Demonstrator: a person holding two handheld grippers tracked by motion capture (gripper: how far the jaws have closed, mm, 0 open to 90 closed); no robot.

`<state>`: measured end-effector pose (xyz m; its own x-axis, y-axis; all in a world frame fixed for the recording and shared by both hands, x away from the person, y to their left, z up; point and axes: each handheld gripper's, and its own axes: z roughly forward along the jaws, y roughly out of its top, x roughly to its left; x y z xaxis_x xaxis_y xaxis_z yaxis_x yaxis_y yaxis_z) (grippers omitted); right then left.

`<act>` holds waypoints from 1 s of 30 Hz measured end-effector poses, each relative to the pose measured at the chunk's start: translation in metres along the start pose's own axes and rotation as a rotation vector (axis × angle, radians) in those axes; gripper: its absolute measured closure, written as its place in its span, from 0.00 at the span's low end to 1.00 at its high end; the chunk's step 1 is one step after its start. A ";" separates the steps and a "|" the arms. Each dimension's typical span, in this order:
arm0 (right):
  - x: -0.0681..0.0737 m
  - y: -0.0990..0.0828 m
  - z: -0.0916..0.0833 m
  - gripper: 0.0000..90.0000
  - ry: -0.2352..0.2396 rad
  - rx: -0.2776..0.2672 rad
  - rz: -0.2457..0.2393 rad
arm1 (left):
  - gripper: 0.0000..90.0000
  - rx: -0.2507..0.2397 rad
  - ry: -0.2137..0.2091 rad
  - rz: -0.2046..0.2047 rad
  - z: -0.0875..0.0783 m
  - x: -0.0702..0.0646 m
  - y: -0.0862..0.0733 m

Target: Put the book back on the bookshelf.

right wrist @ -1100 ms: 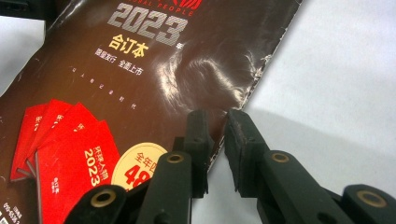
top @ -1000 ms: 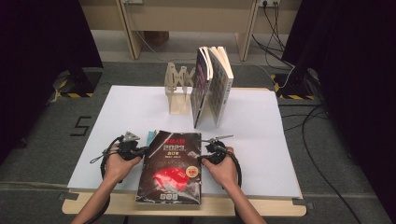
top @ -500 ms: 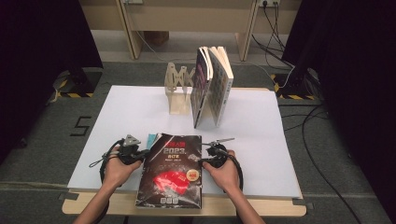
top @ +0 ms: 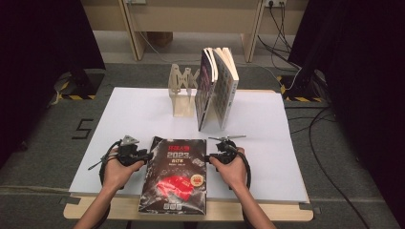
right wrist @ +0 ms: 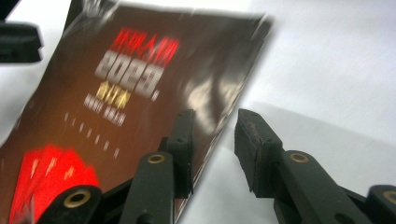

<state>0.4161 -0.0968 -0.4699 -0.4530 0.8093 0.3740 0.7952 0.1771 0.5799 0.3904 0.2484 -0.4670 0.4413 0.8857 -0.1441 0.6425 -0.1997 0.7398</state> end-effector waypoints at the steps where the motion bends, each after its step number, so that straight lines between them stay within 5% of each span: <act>1: -0.002 0.003 0.000 0.74 -0.009 -0.011 0.000 | 0.66 -0.001 0.000 -0.002 0.000 0.000 0.001; 9: -0.011 0.025 0.007 0.73 -0.055 -0.053 0.018 | 0.62 0.000 0.014 0.006 0.006 0.000 0.001; 30: -0.015 0.056 0.042 0.69 -0.066 -0.017 0.023 | 0.67 0.050 0.007 0.009 0.024 0.000 -0.003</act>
<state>0.4844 -0.0755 -0.4737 -0.4069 0.8482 0.3391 0.7976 0.1490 0.5844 0.4038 0.2391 -0.4846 0.4430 0.8867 -0.1324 0.6686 -0.2284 0.7077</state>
